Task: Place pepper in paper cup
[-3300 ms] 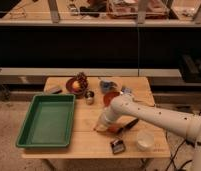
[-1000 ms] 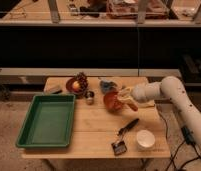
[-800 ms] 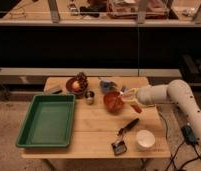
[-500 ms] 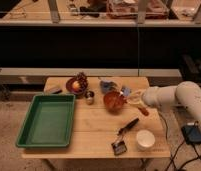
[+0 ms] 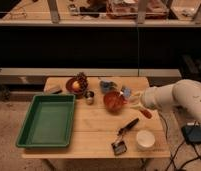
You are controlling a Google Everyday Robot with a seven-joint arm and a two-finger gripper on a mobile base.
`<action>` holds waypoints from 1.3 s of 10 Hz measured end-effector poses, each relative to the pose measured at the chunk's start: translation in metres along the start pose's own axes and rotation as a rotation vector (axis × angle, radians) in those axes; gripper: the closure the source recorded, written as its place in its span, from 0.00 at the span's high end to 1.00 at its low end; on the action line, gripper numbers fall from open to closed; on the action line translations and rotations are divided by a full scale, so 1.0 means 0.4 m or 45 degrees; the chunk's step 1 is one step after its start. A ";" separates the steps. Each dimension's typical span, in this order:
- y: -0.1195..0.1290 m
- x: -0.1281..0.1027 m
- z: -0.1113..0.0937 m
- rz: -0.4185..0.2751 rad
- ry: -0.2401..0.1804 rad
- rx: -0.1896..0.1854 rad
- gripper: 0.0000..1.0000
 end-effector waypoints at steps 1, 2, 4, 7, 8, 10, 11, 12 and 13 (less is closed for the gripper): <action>-0.007 0.003 0.009 0.000 -0.003 0.004 0.12; -0.019 0.002 0.020 0.007 -0.026 0.008 0.12; -0.041 -0.011 0.033 0.019 -0.057 0.017 0.12; -0.063 -0.021 0.072 -0.005 -0.123 0.041 0.12; -0.066 -0.017 0.080 -0.017 -0.163 0.039 0.12; -0.065 -0.020 0.077 -0.014 -0.165 0.037 0.12; -0.065 -0.022 0.077 -0.013 -0.165 0.036 0.12; -0.065 -0.020 0.078 -0.014 -0.165 0.037 0.12; -0.065 -0.018 0.079 -0.016 -0.164 0.038 0.12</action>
